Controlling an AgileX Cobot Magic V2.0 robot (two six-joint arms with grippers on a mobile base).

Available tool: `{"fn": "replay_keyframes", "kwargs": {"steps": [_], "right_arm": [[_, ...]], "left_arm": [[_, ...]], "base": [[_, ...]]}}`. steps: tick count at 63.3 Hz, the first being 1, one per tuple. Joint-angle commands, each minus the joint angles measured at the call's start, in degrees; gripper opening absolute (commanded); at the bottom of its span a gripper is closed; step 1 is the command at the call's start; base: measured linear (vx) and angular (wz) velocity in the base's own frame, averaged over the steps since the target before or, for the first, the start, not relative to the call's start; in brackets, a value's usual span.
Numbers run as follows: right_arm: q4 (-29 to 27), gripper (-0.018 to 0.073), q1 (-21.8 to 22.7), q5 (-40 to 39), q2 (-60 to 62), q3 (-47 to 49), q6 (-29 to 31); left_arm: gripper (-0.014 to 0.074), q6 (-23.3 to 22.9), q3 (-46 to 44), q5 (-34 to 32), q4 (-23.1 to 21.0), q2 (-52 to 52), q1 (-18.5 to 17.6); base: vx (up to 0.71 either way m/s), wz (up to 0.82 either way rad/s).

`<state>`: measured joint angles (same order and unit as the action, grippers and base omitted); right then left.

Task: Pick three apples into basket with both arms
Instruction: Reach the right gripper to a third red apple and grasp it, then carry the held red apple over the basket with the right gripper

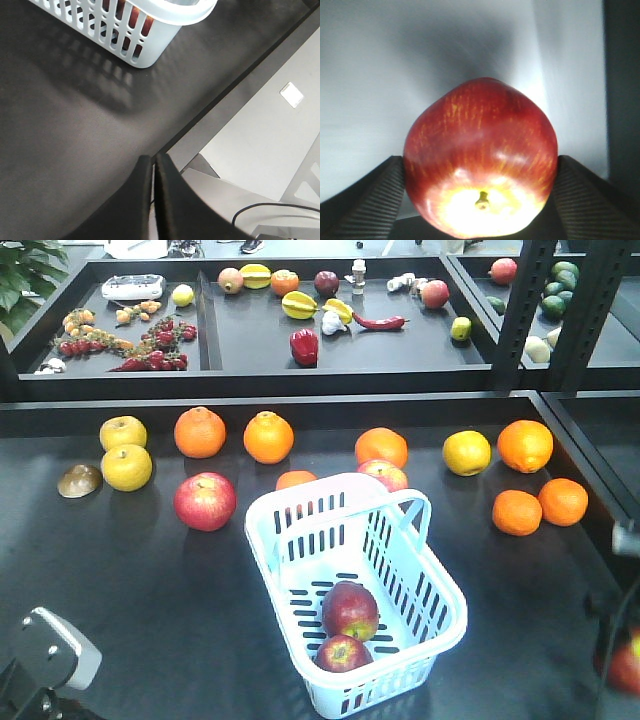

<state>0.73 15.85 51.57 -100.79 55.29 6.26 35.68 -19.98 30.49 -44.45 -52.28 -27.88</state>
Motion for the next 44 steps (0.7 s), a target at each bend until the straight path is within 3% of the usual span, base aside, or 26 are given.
{"fn": "replay_keyframes", "kwargs": {"steps": [1, 10, 28, 35, 44], "right_arm": [[-5.84, -0.001, 0.22, 4.3, 6.65, 3.99, 5.14], [-16.95, -0.0009, 0.17, 7.71, 14.58, 5.07, 13.16], [-45.47, -0.0005, 0.15, 15.0, 25.24, 5.07, 31.67], [-50.94, -0.0003, 0.1, 17.84, 26.15, 5.07, 33.76], [-50.76, -0.0001, -3.67, 17.83, 26.15, 5.07, 33.76]], "left_arm": [[-0.0006, -0.59, -1.09, -1.05, -1.9, 0.72, -0.18], [-0.0006, -0.59, -1.09, -1.1, -1.9, 0.72, -0.18], [-0.0006, -0.59, -1.09, -1.17, -1.9, 0.72, -0.18], [-0.0006, -0.59, -1.09, -1.3, -1.9, 0.72, -0.18], [-0.0006, -0.59, -1.09, -1.3, -1.9, 0.72, -0.18]], "base": [[0.0, 0.0], [0.0, 0.0], [0.0, 0.0], [0.0, 0.0], [0.0, 0.0]]}}
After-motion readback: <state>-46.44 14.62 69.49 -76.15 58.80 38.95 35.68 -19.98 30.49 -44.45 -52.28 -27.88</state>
